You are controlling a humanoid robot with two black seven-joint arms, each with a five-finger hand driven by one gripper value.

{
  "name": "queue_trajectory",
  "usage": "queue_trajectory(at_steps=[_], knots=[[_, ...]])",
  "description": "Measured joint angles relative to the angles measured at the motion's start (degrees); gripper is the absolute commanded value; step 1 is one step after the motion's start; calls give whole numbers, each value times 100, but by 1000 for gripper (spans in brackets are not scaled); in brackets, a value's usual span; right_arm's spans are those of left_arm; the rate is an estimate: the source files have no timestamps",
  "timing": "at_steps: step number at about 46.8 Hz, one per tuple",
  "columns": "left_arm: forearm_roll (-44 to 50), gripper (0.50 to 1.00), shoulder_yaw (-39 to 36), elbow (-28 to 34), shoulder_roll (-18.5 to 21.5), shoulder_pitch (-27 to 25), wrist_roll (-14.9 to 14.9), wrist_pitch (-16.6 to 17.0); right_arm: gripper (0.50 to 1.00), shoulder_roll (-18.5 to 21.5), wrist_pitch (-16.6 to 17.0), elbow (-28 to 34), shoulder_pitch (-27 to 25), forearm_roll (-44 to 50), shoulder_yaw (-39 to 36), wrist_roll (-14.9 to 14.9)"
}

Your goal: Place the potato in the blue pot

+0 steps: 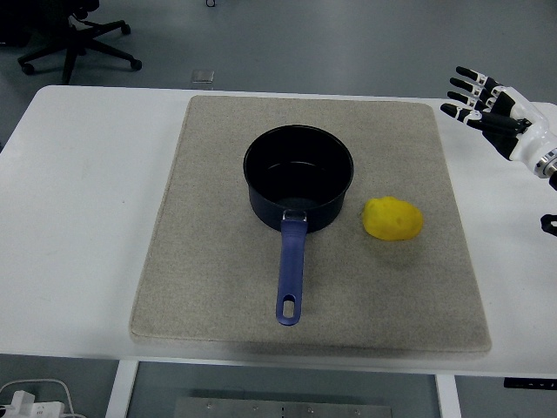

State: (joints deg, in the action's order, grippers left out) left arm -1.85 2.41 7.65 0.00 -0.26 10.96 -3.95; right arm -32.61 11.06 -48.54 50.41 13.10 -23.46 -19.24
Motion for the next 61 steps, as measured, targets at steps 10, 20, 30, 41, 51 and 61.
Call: queue_trajectory(at_steps=[10, 20, 30, 41, 51, 61], knots=[[0, 994, -2, 0, 0, 0, 1, 0, 930, -530, 20, -689, -4, 935, 2, -301], [0, 994, -1, 0, 0, 0, -3, 0, 930, -1088, 18, -1550, -13, 1844, 9, -336], [0, 994, -2, 0, 0, 0, -3, 0, 930, -1184, -6, -1604, -14, 3437, 250, -638], [0, 994, 2, 0, 0, -1, 0, 0, 930, -1306, -20, -1611, 5, 4343, 447, -1258], [0, 994, 2, 0, 0, 0, -4, 0, 930, -1443, -40, -1949, 9, 4678, 790, -1346], [0, 994, 1, 1, 0, 0, -3, 0, 930, -1392, -60, -1994, 64, 4900, 1092, -1266]])
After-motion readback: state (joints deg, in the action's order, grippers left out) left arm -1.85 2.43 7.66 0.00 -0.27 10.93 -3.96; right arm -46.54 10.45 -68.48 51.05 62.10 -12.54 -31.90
